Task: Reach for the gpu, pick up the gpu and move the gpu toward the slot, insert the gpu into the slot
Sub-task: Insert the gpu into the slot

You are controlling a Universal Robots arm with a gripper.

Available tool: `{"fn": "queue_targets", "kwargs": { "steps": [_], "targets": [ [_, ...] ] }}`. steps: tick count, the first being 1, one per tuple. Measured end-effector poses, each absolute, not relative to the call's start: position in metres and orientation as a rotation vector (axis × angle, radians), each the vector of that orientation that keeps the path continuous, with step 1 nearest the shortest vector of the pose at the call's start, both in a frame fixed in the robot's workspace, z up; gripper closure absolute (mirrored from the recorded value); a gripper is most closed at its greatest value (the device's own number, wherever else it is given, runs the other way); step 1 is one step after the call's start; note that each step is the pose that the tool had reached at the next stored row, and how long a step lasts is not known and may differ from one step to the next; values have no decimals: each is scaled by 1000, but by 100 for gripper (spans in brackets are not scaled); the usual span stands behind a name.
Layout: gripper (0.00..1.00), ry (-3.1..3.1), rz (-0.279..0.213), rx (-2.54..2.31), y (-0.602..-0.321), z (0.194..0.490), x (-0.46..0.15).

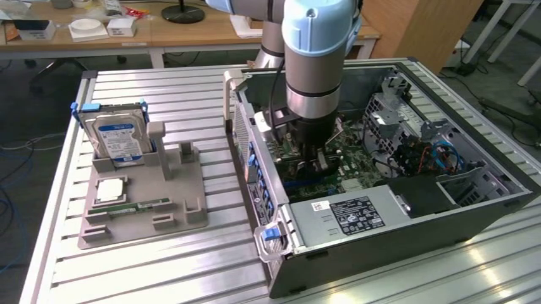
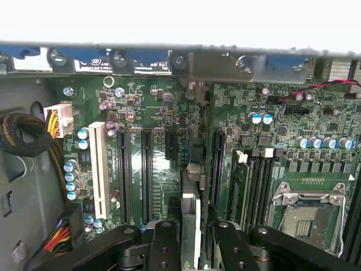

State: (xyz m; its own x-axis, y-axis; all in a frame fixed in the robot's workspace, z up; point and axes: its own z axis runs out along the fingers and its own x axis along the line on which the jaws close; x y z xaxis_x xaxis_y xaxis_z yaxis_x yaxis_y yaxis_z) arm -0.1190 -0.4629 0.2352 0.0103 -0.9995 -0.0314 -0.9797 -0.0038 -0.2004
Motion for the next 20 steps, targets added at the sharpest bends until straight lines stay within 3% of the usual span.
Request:
{"fn": "queue_targets", "kwargs": {
  "steps": [20],
  "targets": [
    [73,2093,-178,-2108,-463,234,-120]
  ]
}}
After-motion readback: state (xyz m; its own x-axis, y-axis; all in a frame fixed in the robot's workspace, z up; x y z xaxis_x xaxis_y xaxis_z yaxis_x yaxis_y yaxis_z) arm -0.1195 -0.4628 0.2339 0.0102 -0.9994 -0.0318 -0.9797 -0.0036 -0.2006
